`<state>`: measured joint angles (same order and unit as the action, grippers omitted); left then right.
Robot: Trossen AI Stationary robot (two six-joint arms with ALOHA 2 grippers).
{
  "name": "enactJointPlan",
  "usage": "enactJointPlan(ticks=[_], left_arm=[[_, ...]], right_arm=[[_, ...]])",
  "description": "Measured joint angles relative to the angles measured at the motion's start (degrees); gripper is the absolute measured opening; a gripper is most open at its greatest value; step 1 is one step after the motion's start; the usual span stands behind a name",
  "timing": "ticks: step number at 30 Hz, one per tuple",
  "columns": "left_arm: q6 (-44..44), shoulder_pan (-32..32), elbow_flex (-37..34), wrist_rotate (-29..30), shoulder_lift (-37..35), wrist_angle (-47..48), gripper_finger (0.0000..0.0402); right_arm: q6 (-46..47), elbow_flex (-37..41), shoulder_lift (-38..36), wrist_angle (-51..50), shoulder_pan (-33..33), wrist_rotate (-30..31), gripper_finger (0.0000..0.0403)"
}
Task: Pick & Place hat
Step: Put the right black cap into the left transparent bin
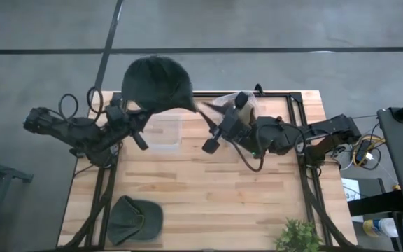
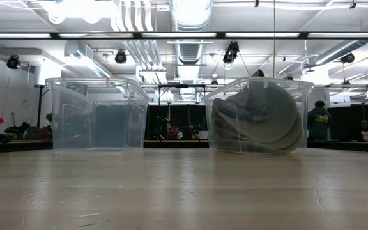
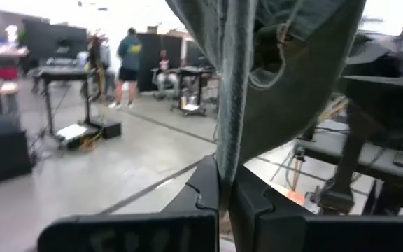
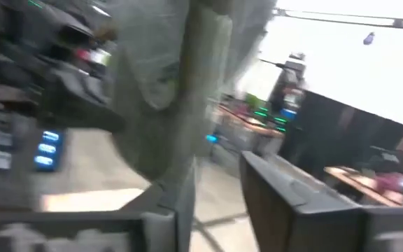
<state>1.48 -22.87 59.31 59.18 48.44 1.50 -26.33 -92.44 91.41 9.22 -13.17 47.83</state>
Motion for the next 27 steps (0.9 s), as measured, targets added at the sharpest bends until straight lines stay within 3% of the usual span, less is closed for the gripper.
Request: enactJointPlan(ticks=[6,11,17,27], left_arm=[[15.87,-0.07,0.87,0.93,-3.93,13.4,0.0007],[31.67,-0.05,2.82,0.3,-6.05,30.48,0.0007],[50.2,0.0,4.85,-0.7,-7.27,47.79,0.0007],[81.09,0.88,4.89,-4.29,-7.04,77.17,0.0007]], right_arm=[[-7.14,-0.02,-0.17,-2.1,0.0,10.37,0.0199],[-6.7,-0.02,-0.17,-9.17,-0.53,16.51,0.0239],[2.94,-0.02,-0.17,-20.34,-0.57,16.6,0.0253],[14.2,-0.01,-0.17,-32.83,-1.24,16.11,0.0244]])
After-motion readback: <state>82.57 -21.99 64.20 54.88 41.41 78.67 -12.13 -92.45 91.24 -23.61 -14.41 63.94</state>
